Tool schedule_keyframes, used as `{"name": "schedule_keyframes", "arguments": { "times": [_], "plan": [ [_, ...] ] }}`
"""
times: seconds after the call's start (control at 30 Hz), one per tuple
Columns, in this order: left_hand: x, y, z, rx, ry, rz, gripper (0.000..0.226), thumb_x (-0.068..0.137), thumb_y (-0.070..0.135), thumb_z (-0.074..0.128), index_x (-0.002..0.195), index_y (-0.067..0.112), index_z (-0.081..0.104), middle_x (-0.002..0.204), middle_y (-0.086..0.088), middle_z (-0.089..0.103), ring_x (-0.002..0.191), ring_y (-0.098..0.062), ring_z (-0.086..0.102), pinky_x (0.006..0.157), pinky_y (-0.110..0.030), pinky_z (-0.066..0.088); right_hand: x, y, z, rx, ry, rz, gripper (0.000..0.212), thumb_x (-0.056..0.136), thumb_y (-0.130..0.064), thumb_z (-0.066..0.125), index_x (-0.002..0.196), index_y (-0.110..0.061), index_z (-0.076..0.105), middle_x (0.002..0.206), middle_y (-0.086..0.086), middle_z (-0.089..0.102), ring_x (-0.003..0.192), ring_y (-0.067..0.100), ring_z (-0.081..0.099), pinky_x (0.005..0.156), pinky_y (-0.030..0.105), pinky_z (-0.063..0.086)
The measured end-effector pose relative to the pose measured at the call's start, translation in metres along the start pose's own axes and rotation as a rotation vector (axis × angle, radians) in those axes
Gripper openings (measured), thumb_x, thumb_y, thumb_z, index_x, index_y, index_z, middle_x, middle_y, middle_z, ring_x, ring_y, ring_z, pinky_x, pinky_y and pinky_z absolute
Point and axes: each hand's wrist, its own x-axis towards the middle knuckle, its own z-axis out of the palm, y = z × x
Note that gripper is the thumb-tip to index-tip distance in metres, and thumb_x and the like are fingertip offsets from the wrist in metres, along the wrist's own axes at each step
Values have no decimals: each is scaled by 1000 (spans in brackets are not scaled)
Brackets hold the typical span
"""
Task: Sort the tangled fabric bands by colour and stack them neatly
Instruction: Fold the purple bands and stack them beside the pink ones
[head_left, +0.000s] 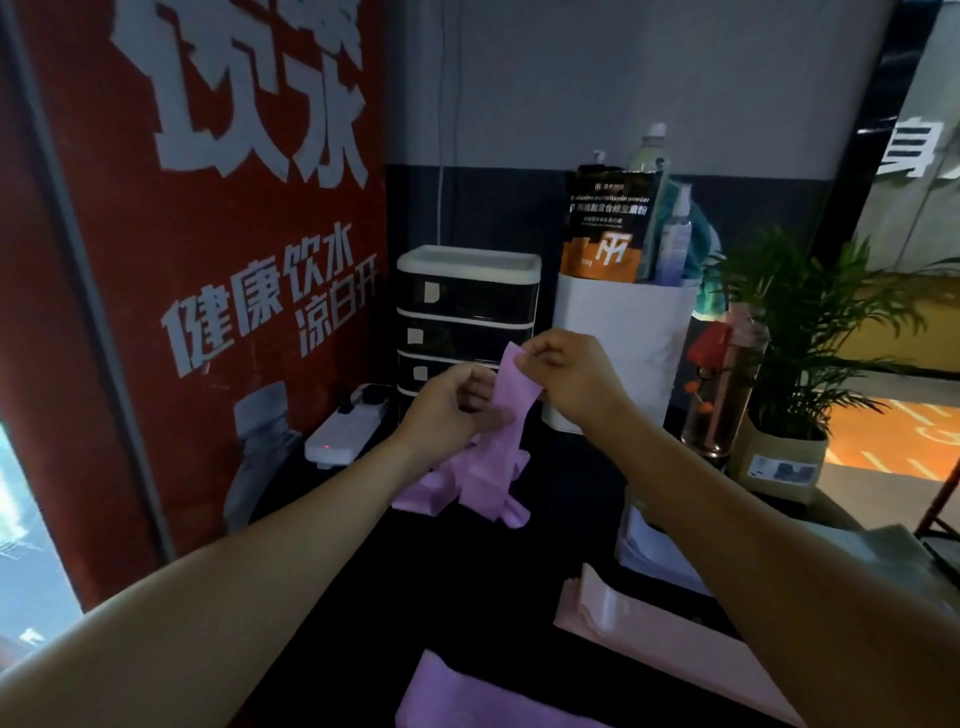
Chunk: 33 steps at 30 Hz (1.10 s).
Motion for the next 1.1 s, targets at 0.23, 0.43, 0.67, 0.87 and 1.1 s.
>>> {"name": "schedule_keyframes", "arguments": {
  "times": [0.23, 0.43, 0.67, 0.87, 1.1],
  "plan": [
    [-7, 10, -8, -34, -12, 22, 6, 88, 6, 62, 92, 11, 62, 89, -11, 66, 82, -19, 61, 81, -35, 51, -5, -19, -15, 237, 86, 101, 10, 87, -6, 62, 78, -9, 62, 84, 10, 62, 78, 19, 59, 74, 35, 55],
    [-17, 15, -10, -34, -107, -8, 4, 92, 13, 58, 89, 14, 60, 82, -2, 61, 76, -14, 56, 71, -25, 47, -10, -22, -16, 274, 123, 122, 15, 89, -9, 60, 75, -14, 61, 85, 9, 62, 82, 20, 60, 80, 38, 56],
    [-34, -11, -8, -41, -311, -203, 23, 90, 10, 59, 111, 1, 63, 109, -15, 67, 100, -22, 62, 94, -34, 48, -1, -18, -28, 270, 265, 149, 8, 89, -10, 60, 82, -10, 62, 86, 8, 63, 88, 24, 62, 85, 40, 55],
    [-23, -10, -26, 120, -193, -258, 17, 92, 20, 57, 76, 18, 60, 72, 3, 58, 66, -6, 54, 66, -17, 42, -6, 9, -30, 237, 263, 230, 20, 88, -7, 62, 69, -15, 60, 74, 5, 62, 79, 24, 60, 83, 47, 56],
    [-22, -19, -35, 66, -179, -362, 13, 97, 15, 46, 84, 14, 47, 84, -6, 51, 76, -14, 48, 69, -24, 41, -14, 44, -21, 70, 221, 330, 20, 82, -7, 67, 65, -15, 60, 74, 7, 63, 78, 29, 62, 80, 49, 56]
  ]
}}
